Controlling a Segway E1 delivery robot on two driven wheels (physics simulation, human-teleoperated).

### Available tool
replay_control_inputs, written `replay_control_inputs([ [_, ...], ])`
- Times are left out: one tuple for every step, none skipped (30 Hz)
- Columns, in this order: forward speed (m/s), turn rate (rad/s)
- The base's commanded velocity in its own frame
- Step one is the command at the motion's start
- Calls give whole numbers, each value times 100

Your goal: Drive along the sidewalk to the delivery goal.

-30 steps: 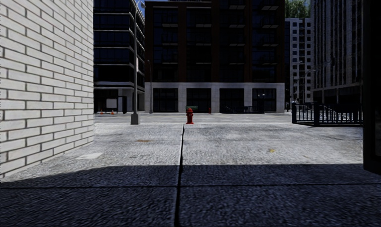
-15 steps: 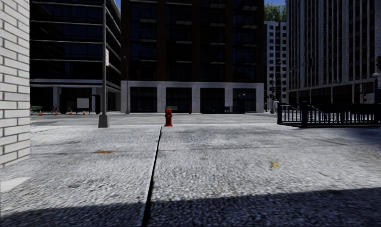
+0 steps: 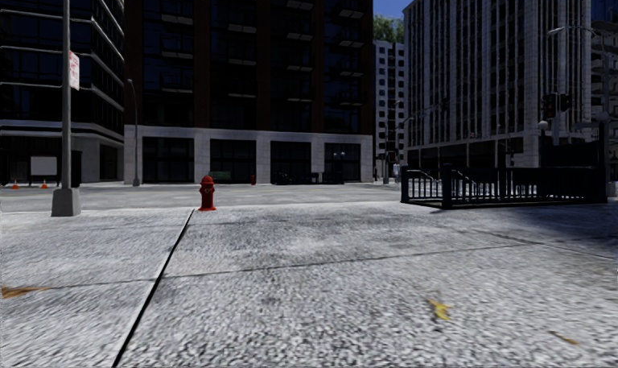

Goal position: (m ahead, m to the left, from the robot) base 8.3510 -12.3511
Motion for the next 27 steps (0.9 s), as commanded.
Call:
replay_control_inputs([
  [200,-52],
  [200,-52],
  [200,-52],
  [200,-53],
  [200,-53],
  [200,-53],
  [200,-53],
  [200,-54],
  [200,-54],
  [200,-54],
  [200,-54],
  [200,-54],
  [200,-55],
  [200,-55],
  [200,-55],
  [200,-55],
  [200,-55],
  [200,-55],
  [200,-55],
  [200,-55],
  [200,-55],
  [200,-55],
  [200,-55],
  [200,-55],
  [200,-55],
  [200,-55],
  [200,-55],
])
